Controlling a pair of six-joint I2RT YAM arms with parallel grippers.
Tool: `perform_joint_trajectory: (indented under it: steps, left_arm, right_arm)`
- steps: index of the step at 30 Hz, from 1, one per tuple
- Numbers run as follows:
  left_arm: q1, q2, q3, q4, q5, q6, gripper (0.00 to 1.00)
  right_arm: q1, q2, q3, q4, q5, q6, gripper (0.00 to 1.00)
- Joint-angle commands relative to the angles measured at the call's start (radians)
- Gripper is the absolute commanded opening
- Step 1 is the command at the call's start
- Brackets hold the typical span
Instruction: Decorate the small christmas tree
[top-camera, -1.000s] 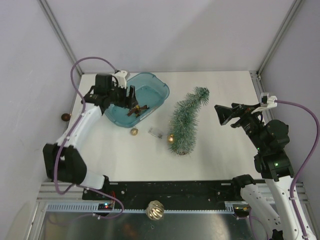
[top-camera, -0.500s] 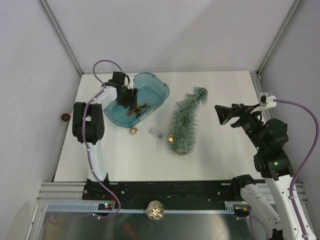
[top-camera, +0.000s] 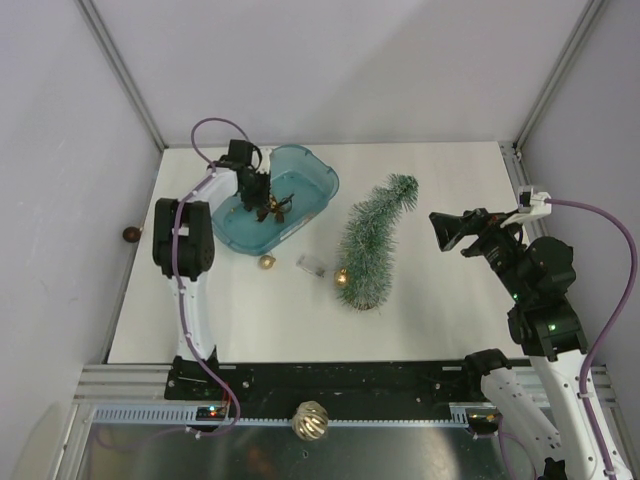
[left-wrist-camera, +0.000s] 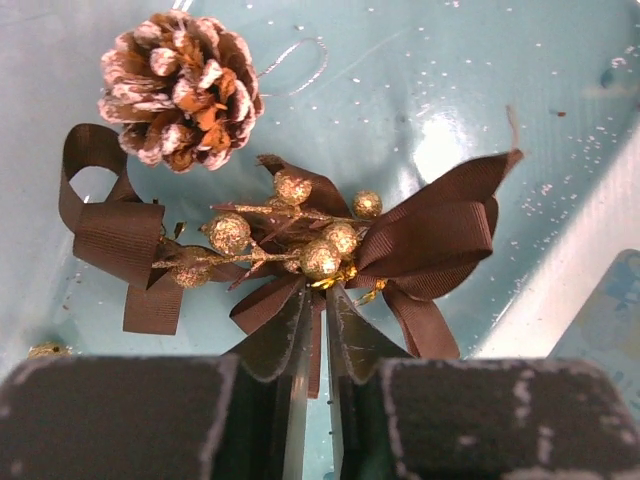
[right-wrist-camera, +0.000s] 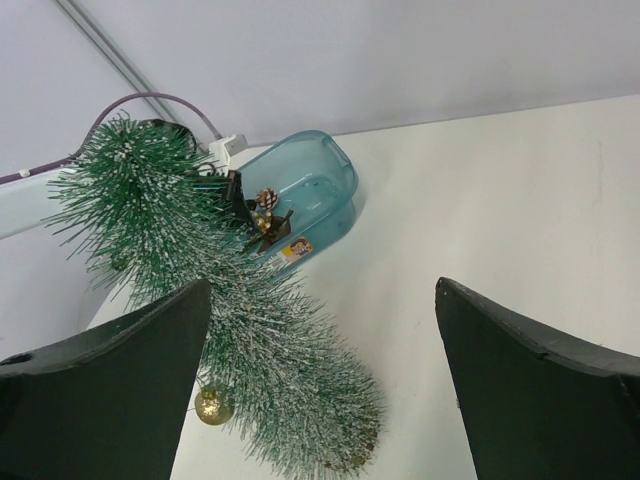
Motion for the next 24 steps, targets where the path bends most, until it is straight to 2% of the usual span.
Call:
perform_joint_trajectory:
  steps: [1,10,15,17,20,22,24]
  left_arm:
    - [0.002,-0.104,-0.025,0.011,0.080,0.002,0.13]
    - [-0.044,-0.469,-0.054,-0.016,0.220,-0.024,0.08]
    - [-0.119,-0.647,-0.004,-0.045,0.241,-0.013,0.07]
    - [-0.150,-0.688,-0.003,-0.049,0.205,-0.010,0.10]
    - [-0.165,-0.698,-0.055,-0.050,0.136,0.005,0.42]
    - [-0.152,-0.653,-0.092,-0.049,0.090,0.038,0.56]
    - [-0.127,-0.590,-0.105,-0.049,0.051,0.061,0.63]
  right_arm:
    - [-0.003,-0.001,0.060,-0.006,-0.002,-0.012,0.98]
    - [-0.005,0.001,0.091,-0.020,-0.018,-0.018,0.98]
    - [-0.005,-0.002,0.097,-0.023,-0.024,-0.017,0.98]
    - [-0.005,-0.005,0.099,-0.023,-0.029,-0.014,0.98]
    - [-0.004,-0.014,0.101,-0.023,-0.031,-0.009,0.98]
    - [-0.005,-0.019,0.102,-0.027,-0.031,-0.008,0.98]
    - [-0.005,-0.024,0.103,-0.033,-0.026,-0.009,0.98]
